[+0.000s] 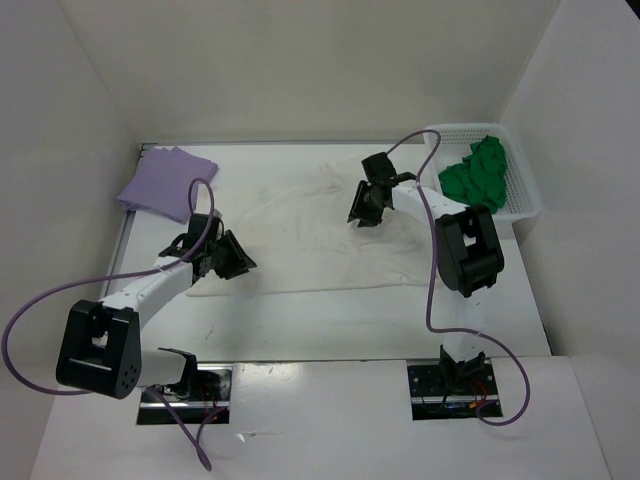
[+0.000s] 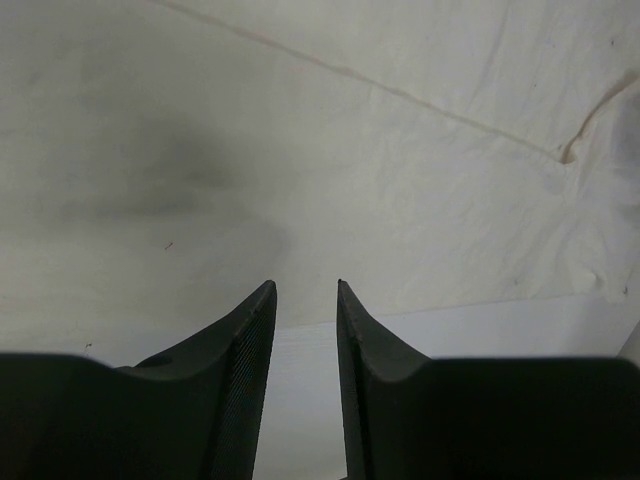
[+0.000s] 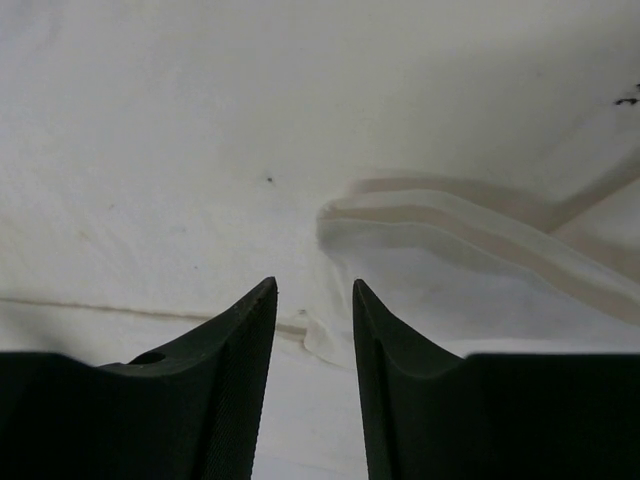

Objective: Fold and stack the t-shirts

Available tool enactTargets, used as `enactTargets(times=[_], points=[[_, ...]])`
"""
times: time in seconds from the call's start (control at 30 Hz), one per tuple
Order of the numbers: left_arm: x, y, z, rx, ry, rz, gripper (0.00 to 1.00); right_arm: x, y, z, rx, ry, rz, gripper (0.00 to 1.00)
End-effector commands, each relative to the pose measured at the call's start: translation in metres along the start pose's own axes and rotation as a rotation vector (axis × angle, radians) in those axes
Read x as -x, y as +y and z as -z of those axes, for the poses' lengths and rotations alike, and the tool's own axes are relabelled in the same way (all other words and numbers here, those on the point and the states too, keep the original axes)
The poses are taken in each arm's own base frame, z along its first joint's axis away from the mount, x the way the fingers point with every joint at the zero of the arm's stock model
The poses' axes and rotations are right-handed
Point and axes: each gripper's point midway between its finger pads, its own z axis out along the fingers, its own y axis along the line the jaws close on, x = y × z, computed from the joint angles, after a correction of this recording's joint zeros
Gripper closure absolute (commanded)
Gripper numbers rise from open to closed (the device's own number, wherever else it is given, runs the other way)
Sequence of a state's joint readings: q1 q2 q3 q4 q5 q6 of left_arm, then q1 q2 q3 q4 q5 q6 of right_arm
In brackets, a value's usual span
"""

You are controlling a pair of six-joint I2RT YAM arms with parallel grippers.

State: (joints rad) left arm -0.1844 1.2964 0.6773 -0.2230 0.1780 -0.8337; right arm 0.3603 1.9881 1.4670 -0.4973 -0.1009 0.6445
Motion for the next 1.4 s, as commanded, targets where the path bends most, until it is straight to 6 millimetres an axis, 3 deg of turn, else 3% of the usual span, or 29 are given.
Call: enactTargets(times=[0.0,0.1,0.27,0.3,0.43,0.73,0.83,0.9,1.0,1.2,1.37], points=[[0.016,-0.014,0.001,-0.044,-0.042,-0.031,0.62,0.008,-0.010,0.010,-0.076,-0.040,0.026,0.58],[0.015,-0.013,-0.001,-0.038,-0.035,-0.029,0.62,0.015,-0.010,0.005,-0.086,-0.062,0.041,0.51],[0.014,-0.014,-0.001,-0.045,-0.029,-0.029,0.62,0.016,-0.005,-0.014,-0.080,-0.020,0.050,0.51],[0.011,-0.011,-0.002,-0.039,-0.022,-0.027,0.62,0.025,-0.001,-0.015,-0.078,-0.042,0.051,0.52],[0.011,-0.010,-0.002,-0.038,-0.022,-0.036,0.62,0.028,-0.002,-0.021,-0.121,-0.040,0.058,0.57],[0.011,-0.010,-0.002,-0.038,-0.022,-0.036,0.62,0.016,-0.012,-0.031,-0.194,-0.005,0.096,0.69],[0.011,-0.010,-0.002,-0.038,-0.022,-0.036,0.62,0.016,-0.012,-0.031,-0.194,-0.005,0.096,0.78],[0.011,-0.010,-0.002,-0.038,-0.022,-0.036,0.62,0.015,-0.006,-0.027,-0.184,-0.011,0.104,0.89],[0.010,-0.009,-0.004,-0.032,-0.016,-0.035,0.62,0.018,0.005,-0.022,-0.163,-0.028,0.115,0.98],[0.010,-0.009,-0.006,-0.032,-0.016,-0.035,0.62,0.026,0.037,-0.011,-0.123,-0.080,0.161,0.99],[0.010,-0.009,-0.006,-0.032,-0.016,-0.035,0.62,0.011,0.037,-0.028,-0.140,-0.030,0.187,0.96]])
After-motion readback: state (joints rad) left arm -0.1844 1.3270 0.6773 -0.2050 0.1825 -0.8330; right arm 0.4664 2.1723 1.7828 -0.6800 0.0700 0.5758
